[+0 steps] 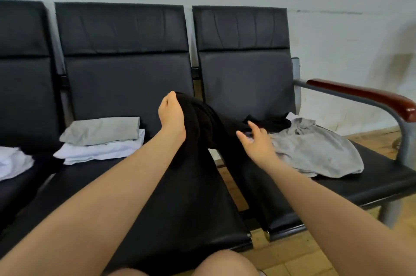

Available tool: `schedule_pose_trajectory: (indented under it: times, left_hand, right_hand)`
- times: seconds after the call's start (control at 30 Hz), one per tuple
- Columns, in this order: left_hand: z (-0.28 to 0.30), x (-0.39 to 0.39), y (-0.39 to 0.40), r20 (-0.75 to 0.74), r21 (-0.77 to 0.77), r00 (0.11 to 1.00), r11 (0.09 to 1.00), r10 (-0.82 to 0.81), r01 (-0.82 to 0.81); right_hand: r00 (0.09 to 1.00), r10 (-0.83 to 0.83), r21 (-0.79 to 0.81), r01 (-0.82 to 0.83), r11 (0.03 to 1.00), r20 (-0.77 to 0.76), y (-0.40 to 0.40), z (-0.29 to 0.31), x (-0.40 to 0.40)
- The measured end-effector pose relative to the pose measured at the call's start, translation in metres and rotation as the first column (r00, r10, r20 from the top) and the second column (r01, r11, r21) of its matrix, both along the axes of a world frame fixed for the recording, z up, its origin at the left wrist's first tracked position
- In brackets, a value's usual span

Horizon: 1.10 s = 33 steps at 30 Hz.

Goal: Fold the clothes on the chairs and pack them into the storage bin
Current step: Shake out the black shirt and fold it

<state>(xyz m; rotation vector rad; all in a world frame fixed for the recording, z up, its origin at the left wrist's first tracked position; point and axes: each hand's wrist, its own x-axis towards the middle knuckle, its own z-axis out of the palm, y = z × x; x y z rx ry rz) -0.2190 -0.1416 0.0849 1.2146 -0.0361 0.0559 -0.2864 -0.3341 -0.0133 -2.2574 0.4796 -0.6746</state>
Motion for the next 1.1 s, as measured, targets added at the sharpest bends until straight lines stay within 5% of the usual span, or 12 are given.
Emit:
schedule_pose_trajectory:
  times: [0.23,0.43,0.57,0.67,0.73,0.93,1.1]
  left_hand:
    - [0.013,0.004,0.088,-0.052,-0.043,0.987,0.987,0.151,-0.153]
    - [0.004,0.005,0.164,0.043,0.069,0.944,0.942,0.327,-0.33]
    - [-0.022,0.029,0.221,0.156,0.268,0.899,0.858,0.41,-0.438]
    - [-0.044,0.03,0.248,0.24,0.398,0.876,0.781,0.418,-0.481]
    - [-0.068,0.031,0.26,0.237,0.493,0.887,0.738,0.396,-0.461]
    - [-0.13,0.037,0.268,0.046,0.812,0.947,0.541,0.318,-0.22]
    - [-0.122,0.02,0.245,0.352,0.862,0.921,0.327,0.164,-0.388]
  right_hand:
    - [0.871,0.487,0.105,-0.479,0.871,-0.07,0.118,0.005,0.052]
    - [0.72,0.66,0.192,-0.632,0.751,-0.212,0.19,0.01,0.07]
    - [0.774,0.633,0.384,-0.591,0.709,0.022,0.221,0.038,0.079]
    - [0.757,0.597,0.6,-0.615,0.512,0.266,0.236,0.064,0.092]
    - [0.771,0.553,0.654,-0.599,0.463,0.314,0.244,0.071,0.101]
    - [0.889,0.457,0.726,-0.341,0.597,0.042,0.242,0.012,0.122]
    - [0.952,0.295,0.726,-0.149,0.671,-0.077,0.209,-0.01,0.116]
